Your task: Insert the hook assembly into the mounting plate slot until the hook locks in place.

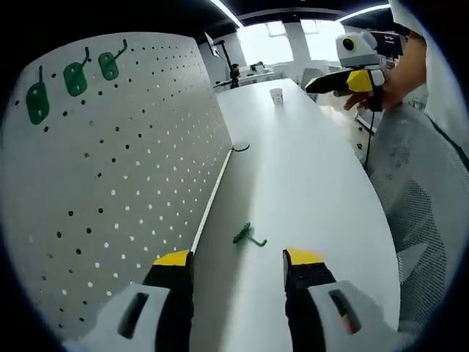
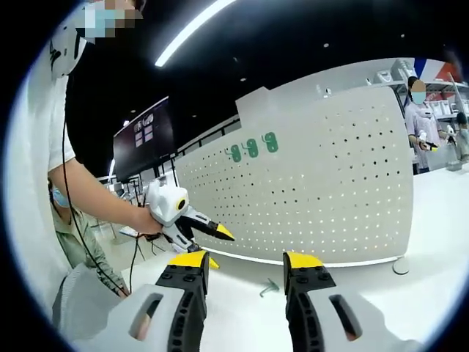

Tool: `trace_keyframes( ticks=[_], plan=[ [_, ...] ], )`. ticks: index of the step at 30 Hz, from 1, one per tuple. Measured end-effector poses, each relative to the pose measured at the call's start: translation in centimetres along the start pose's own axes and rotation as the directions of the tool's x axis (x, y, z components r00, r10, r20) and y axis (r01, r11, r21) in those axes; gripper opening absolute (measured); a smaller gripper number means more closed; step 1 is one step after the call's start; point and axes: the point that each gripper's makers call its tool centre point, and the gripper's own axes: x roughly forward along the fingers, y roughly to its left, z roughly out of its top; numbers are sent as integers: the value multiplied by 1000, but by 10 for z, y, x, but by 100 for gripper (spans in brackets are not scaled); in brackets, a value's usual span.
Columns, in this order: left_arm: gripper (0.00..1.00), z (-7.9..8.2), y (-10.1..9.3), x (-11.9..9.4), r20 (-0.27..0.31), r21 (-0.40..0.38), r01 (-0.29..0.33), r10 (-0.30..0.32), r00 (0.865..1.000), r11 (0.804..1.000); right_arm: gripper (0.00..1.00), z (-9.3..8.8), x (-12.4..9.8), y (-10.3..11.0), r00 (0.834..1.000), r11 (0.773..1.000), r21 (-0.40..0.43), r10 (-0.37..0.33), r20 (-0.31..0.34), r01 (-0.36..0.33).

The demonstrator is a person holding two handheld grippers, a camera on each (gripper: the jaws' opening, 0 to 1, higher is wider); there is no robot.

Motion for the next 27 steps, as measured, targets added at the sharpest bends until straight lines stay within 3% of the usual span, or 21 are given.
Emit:
trace_keyframes(
  ticks=[17, 27],
  plan=[
    [44, -6, 11, 22, -35, 61, 49, -47, 998, 997, 38, -5, -1, -1, 1000, 1000, 10, 0, -23, 0],
    [43, -11, 13, 45, -65, 91, 110, -105, 992, 990, 38, -6, -2, -3, 1000, 1000, 12, -6, -26, 6]
  ],
)
